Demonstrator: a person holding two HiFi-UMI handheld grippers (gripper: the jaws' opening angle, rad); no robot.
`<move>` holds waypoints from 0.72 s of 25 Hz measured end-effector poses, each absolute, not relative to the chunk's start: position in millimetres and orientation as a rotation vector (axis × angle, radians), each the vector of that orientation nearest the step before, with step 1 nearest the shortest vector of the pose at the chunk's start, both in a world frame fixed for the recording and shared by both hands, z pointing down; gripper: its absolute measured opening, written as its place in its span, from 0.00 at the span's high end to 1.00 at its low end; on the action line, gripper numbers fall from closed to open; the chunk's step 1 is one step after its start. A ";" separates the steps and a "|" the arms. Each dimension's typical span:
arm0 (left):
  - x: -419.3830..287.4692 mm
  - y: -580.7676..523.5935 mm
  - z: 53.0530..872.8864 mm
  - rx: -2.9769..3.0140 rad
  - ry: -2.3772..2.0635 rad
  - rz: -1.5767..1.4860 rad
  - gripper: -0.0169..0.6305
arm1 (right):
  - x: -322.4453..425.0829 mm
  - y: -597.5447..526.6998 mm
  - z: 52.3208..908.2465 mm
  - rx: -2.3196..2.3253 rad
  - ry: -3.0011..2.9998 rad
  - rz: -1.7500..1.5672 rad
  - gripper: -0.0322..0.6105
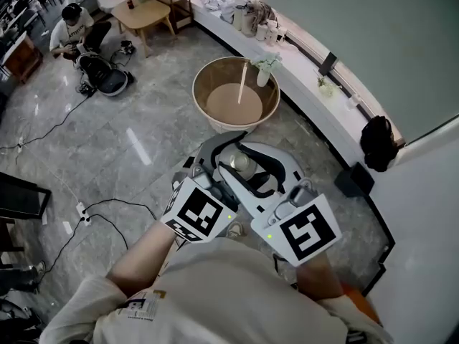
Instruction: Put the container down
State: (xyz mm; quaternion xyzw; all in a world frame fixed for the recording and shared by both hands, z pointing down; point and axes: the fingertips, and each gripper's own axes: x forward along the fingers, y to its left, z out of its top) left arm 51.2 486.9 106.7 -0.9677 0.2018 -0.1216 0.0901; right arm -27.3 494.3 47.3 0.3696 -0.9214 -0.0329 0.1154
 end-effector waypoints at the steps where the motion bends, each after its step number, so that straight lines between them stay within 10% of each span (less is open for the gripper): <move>1: 53.7 486.8 106.8 -2.877 0.600 -0.364 0.44 | -24.8 494.1 47.3 1.084 -2.701 -0.094 0.73; 18: 106.2 480.3 128.4 -2.863 0.671 -0.401 0.44 | 29.0 491.2 66.9 1.017 -2.747 -0.100 0.73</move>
